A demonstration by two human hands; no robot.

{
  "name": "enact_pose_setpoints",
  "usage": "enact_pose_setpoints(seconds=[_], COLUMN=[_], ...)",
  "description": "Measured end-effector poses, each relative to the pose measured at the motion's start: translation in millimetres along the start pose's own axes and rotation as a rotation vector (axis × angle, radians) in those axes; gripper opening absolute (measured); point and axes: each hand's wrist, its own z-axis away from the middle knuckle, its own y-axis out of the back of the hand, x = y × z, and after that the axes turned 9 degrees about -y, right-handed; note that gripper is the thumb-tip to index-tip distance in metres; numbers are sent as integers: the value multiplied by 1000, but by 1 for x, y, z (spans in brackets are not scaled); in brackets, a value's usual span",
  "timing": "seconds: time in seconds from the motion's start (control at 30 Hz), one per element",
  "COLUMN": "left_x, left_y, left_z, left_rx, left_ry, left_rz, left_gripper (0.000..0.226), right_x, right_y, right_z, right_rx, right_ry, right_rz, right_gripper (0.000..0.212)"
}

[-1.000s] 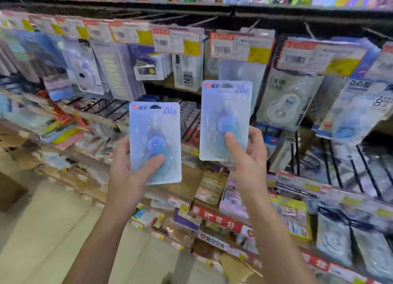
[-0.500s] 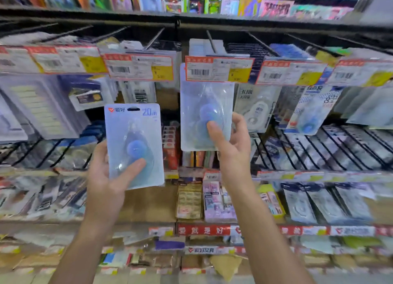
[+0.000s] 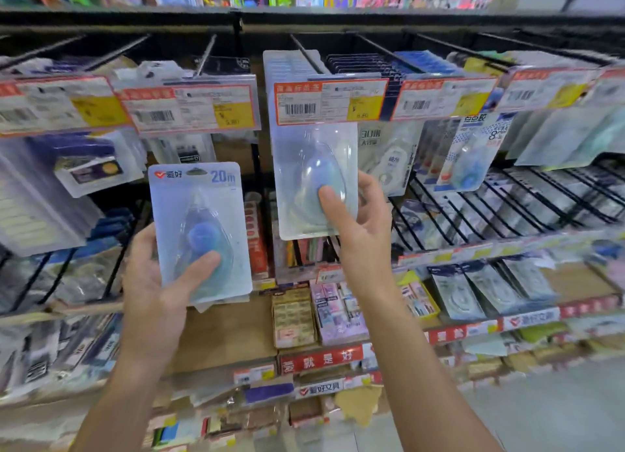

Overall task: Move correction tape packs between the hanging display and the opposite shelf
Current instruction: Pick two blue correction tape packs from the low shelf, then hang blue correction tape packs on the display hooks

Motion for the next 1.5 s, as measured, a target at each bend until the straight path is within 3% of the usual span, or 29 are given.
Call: enact_pose_setpoints(seconds=[0.47,0.57,0.83,1.2,1.5], left_x=[-4,-3,-10,-17,-6], left_y=[-24,-29,-30,-32,-33], left_z=[4,9,10,9,12], left_rx=[33,48,69,64,24], left_ry=[-38,-59,7,48,22], left_rz=[-13,-19,-17,-15,25], left_gripper=[50,59,57,45,48], right_x=[9,12,17,30,39], right_y=[15,17,19,10,13], right_z=[-18,-20,-29,-41,-43], right_rx=[-32,-27,-45,31,78], right_ry=[-36,-49,-77,-68,-169], right_rz=[55,44,24,135,38], right_gripper=[30,29,29,27,37])
